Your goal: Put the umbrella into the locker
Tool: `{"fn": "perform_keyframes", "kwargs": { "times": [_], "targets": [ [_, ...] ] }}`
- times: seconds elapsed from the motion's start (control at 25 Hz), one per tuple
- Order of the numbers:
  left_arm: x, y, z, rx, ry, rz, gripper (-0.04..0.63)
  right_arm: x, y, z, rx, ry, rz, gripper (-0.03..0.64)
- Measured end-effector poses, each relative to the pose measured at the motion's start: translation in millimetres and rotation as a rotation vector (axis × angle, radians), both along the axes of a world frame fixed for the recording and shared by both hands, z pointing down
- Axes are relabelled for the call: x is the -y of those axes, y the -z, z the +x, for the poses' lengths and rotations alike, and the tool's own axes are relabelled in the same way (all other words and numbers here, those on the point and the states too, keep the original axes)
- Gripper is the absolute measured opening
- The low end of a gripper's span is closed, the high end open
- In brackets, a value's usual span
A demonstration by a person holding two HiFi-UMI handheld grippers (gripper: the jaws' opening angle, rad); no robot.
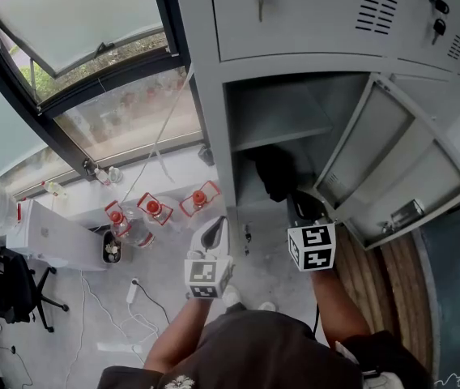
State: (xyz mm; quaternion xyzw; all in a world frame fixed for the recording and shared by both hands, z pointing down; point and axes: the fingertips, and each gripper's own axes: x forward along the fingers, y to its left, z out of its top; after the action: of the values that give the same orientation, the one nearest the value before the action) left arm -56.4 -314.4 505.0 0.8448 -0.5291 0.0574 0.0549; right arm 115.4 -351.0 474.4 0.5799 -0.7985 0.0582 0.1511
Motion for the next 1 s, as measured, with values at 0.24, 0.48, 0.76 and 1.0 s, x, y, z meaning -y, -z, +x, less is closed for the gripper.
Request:
{"fn": "perform_keyframes", "kwargs": {
  "times": [0.24,0.48,0.76,1.0],
  "targets": [
    [-1.4,4.7,4.9,0.015,-0.009,0.009,0.003,-28.9,-7.2,8.6,0.023,-0.009,0.055,0.003],
    [-6.7,13.5,14.7,0.006,-0.020,0.031,0.003,-43.4,-7.8,9.3,0.018,-0.006,0.082,0.003],
    [-11.9,13.7,25.2,0.020,-0.035,0.035,0.003,-47.6,-2.5,7.4,0.011,-0.002,0.100,0.003],
    [-14.5,15.8,27.9,0.025,-0.035,0.039,0.004,-47.1,0.5,11.0,0.018,-0.001,0.115,0.003]
  ]
}}
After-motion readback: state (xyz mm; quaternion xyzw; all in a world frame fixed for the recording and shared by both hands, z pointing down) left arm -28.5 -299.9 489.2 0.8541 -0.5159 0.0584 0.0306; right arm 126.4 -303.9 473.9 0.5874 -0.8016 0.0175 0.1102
